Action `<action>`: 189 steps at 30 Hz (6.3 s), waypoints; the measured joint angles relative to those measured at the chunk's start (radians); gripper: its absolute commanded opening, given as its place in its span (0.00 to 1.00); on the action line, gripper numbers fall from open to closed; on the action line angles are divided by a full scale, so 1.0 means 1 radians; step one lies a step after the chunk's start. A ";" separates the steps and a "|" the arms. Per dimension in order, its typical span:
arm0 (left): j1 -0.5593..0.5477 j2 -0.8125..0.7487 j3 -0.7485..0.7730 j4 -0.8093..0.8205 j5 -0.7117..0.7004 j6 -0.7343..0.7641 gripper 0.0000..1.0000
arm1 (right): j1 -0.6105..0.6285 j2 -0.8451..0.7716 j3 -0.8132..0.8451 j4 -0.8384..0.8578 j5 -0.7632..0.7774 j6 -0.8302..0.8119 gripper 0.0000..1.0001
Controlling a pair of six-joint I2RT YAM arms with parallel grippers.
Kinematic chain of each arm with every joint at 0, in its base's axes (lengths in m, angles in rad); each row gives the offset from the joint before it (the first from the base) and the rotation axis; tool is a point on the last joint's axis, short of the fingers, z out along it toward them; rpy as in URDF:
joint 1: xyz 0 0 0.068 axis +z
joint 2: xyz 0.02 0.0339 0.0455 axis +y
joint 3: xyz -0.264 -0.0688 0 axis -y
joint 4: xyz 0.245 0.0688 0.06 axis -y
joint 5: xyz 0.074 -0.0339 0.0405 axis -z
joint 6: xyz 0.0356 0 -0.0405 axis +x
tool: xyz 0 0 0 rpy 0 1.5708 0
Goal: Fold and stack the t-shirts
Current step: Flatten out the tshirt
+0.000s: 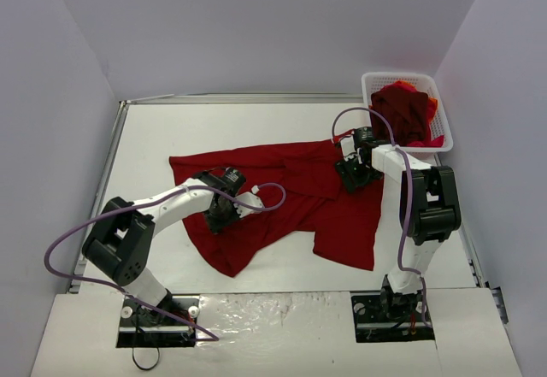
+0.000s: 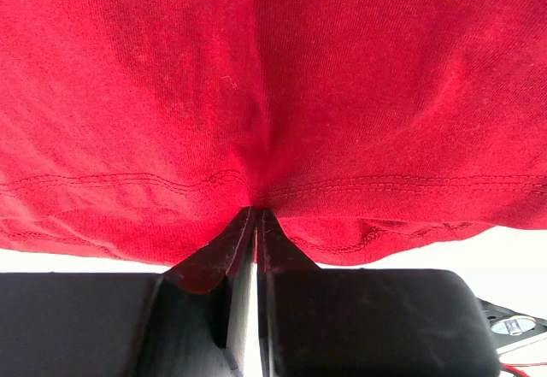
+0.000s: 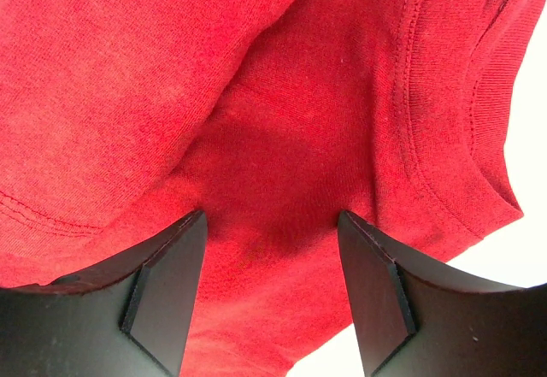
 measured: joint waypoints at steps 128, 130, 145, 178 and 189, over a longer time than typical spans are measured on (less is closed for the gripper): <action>0.048 -0.076 -0.152 -0.039 -0.041 0.162 0.35 | 0.007 0.006 0.000 0.005 0.019 0.000 0.59; 0.048 -0.074 -0.154 -0.039 -0.042 0.162 0.31 | 0.007 0.006 0.000 0.005 0.022 0.000 0.59; 0.043 -0.067 -0.154 -0.031 -0.050 0.158 0.09 | 0.012 0.006 0.000 0.005 0.031 -0.001 0.59; 0.039 -0.201 -0.007 -0.185 -0.154 0.100 0.02 | 0.013 0.005 0.001 0.005 0.035 -0.001 0.59; 0.051 -0.227 -0.023 -0.085 -0.274 0.048 0.02 | 0.013 -0.011 -0.001 -0.017 0.039 -0.025 0.63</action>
